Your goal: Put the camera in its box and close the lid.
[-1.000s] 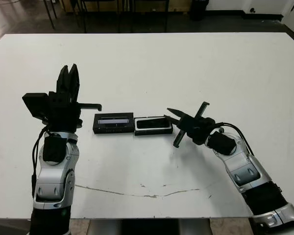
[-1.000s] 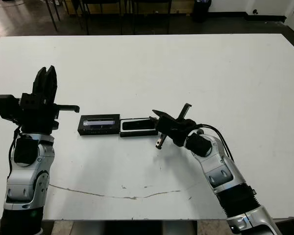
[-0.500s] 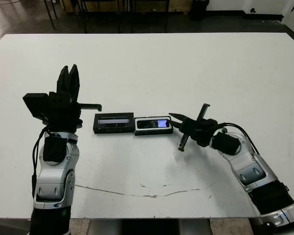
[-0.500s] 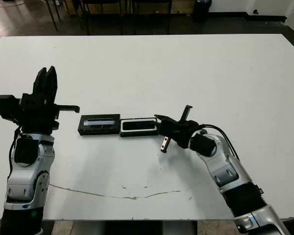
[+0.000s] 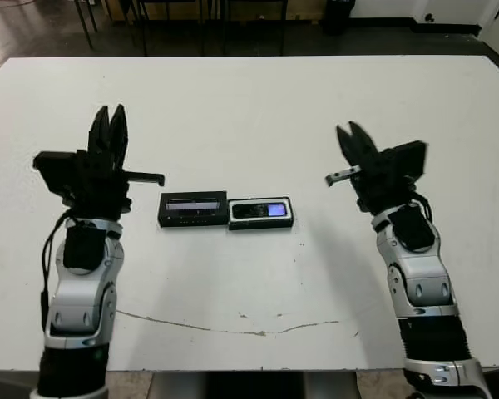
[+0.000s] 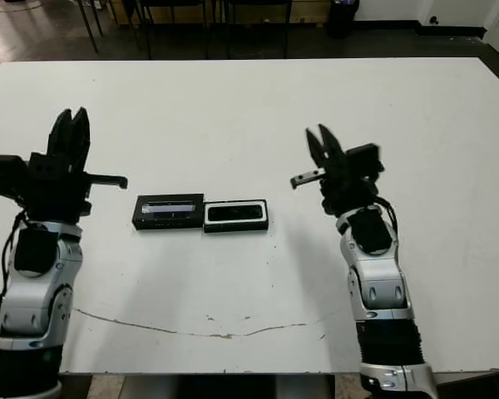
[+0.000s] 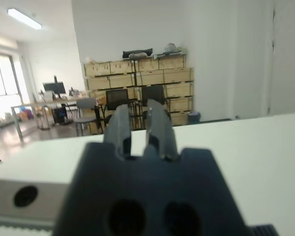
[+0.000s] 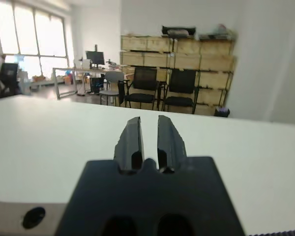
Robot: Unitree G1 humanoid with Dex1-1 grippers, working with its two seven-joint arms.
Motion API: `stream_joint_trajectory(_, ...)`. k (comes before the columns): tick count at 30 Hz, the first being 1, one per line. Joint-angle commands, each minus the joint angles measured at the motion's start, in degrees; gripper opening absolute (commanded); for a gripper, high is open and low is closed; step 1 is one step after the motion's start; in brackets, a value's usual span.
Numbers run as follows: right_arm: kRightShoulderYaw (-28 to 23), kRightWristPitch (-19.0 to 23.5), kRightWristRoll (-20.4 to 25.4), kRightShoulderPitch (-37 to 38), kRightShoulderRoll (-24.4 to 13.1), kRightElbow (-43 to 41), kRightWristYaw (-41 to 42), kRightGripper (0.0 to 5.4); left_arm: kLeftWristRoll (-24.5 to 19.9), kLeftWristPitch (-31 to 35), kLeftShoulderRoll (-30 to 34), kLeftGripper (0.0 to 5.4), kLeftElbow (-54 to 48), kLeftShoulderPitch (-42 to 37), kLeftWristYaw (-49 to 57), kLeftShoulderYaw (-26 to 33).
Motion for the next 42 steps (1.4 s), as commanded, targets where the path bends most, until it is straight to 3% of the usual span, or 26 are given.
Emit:
stream_joint_trajectory(1, -1.02, 5.14, 2.93, 0.67, -0.65, -1.05, 1.07, 0.02, 0.19, 0.70, 8.34, 0.00, 5.05, -2.85, -8.17, 0.19)
stream_joint_trajectory(6, -0.71, 5.00, 2.40, 1.16, -1.56, -1.40, 1.54, 0.00, -5.03, 5.28, 19.90, 0.10, 11.59, -8.36, -27.23, -1.80)
stream_joint_trajectory(11, -0.39, 4.41, 1.34, 1.36, -1.62, -0.94, 1.37, 0.00, -6.58, 10.08, 26.00, 1.09, 17.25, -13.45, -40.36, -5.65)
stream_joint_trajectory(22, 0.05, 6.14, 1.17, 2.54, -0.90, -1.53, 0.33, 0.00, -7.82, 7.79, 27.12, 3.71, 36.82, -27.09, -63.71, -12.83)
stream_joint_trajectory(29, 0.49, 5.45, 0.43, 3.07, -1.08, -1.30, 0.17, 0.00, -8.57, 4.69, 24.74, 5.38, 46.04, -32.03, -72.15, -14.23)
stream_joint_trajectory(36, 0.72, 4.69, 0.06, 3.31, -0.89, -0.62, 0.31, 0.00, -7.80, -2.18, 21.65, 5.38, 53.35, -33.42, -76.95, -15.03)
stream_joint_trajectory(42, 1.24, 4.63, -0.86, 3.45, -1.09, -0.70, 0.33, 0.00, -5.49, -6.06, 20.61, 5.38, 52.77, -32.40, -77.62, -16.95)
